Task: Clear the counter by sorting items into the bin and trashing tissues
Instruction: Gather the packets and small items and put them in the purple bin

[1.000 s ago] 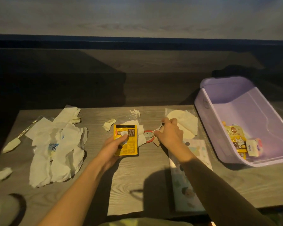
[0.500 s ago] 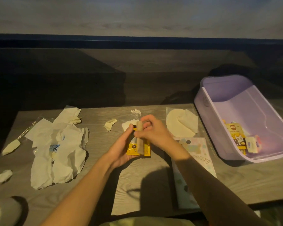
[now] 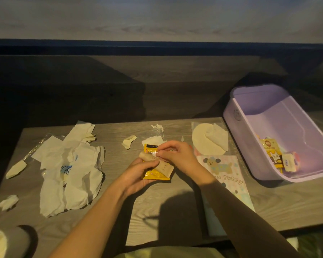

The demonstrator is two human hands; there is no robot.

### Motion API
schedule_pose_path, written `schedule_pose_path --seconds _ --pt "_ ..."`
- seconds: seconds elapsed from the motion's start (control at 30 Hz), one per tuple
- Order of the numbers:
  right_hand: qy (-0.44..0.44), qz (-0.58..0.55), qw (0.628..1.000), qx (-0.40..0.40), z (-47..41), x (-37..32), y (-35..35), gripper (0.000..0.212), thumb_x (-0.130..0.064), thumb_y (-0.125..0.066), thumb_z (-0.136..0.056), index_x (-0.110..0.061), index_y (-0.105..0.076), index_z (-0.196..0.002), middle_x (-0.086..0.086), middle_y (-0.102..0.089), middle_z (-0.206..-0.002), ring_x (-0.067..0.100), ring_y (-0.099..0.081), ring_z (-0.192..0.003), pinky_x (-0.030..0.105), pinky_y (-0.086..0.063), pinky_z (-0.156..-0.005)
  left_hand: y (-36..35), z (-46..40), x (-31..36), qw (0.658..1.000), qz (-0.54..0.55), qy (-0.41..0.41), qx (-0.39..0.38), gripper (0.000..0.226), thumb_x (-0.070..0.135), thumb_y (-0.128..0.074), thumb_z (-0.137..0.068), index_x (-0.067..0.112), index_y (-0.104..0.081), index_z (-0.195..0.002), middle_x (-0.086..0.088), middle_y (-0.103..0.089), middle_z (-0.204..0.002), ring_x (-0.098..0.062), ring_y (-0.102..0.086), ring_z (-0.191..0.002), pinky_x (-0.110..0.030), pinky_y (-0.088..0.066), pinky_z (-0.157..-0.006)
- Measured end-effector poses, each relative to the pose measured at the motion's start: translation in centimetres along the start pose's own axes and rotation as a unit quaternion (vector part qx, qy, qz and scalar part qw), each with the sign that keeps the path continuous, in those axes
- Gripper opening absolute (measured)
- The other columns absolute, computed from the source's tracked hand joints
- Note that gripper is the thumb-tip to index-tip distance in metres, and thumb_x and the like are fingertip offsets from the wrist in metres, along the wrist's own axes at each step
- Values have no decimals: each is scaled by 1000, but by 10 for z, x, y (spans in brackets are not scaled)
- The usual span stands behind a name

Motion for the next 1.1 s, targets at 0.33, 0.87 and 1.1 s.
schedule_pose_path --seconds 0.33,0.87,1.1 --pt "-16 479 871 111 -15 28 36 23 -11 -55 -91 -8 -62 -112 13 -62 -118 29 -55 -106 38 -46 -89 27 14 9 999 30 0 36 34 -6 -40 -85 12 -52 -111 -12 -67 -96 -23 -72 -77 -32 -59 -59" --pt "-37 340 937 67 -2 16 46 42 -16 -73 -76 -28 -43 -103 -2 -61 -93 24 -60 -95 47 -46 -93 35 24 8 996 84 3 28 42 6 -54 -69 9 -57 -111 -14 -72 -96 -27 -71 -83 -39 -59 -72" --pt "-59 203 976 43 14 -35 62 64 -7 -76 -74 -19 -43 -127 -1 -61 -81 9 -61 -71 19 -46 -58 33 25 11 996 86 -5 33 20 7 -45 -90 9 -61 -101 -12 -75 -82 -23 -74 -72 -39 -60 -67"
Point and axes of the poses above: each hand's wrist, its own z-axis away from the middle knuckle, its own y-axis out of the back of the hand, x = y × z, the point moved 6 cm from there along -z, towards the middle knuckle
